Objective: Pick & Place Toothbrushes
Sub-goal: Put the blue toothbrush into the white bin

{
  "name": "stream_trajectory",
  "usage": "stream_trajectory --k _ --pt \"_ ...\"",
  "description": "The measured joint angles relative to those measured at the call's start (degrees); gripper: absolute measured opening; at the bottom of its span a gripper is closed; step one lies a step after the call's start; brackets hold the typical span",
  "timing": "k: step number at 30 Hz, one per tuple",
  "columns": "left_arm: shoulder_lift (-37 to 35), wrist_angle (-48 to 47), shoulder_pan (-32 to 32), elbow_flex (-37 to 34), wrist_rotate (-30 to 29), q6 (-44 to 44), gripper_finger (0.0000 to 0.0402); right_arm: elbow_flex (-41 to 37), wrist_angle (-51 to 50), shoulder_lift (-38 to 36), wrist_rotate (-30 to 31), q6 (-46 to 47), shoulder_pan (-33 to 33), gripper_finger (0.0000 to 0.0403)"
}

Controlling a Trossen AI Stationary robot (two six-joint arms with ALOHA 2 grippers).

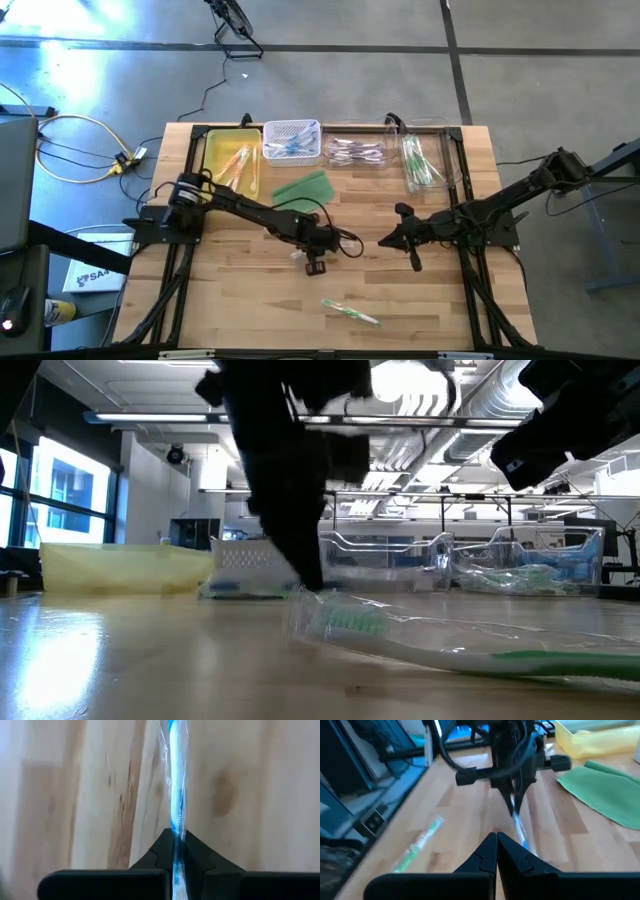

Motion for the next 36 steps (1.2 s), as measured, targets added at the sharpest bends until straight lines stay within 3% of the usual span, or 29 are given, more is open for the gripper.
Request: stream_trajectory --k 8,14,22,25,28,36 --pt "-9.7 -6.0 2.5 0.1 -4.5 5.6 0.0007 0.1 3.3 -0.4 -5.3 -1.8 1.8 0.0002" --pt "-17.1 -6.5 6.8 0.2 -9.4 13.9 0.0007 0.1 2.8 -0.4 -5.5 -3.0 1.8 0.0002" --pt "-22.3 -3.0 16.5 0.3 -23.6 31.5 0.0007 0.1 1.4 -0.4 -1.5 -3.0 1.8 0.0002" --pt "-22.9 -0.9 22.1 0.3 -23.1 37.1 0.0007 0.1 1.2 -0.4 -1.4 -3.0 1.8 0.0002" --pt "-22.9 0.0 28.6 0.2 -18.7 37.6 0.0007 0.1 1.1 -0.4 -1.3 -3.0 1.8 0.0002" --pt "-22.3 4.3 39.8 -2.3 -12.5 30.4 0.0007 0.1 -0.3 -0.4 -1.2 -4.4 1.8 0.0002"
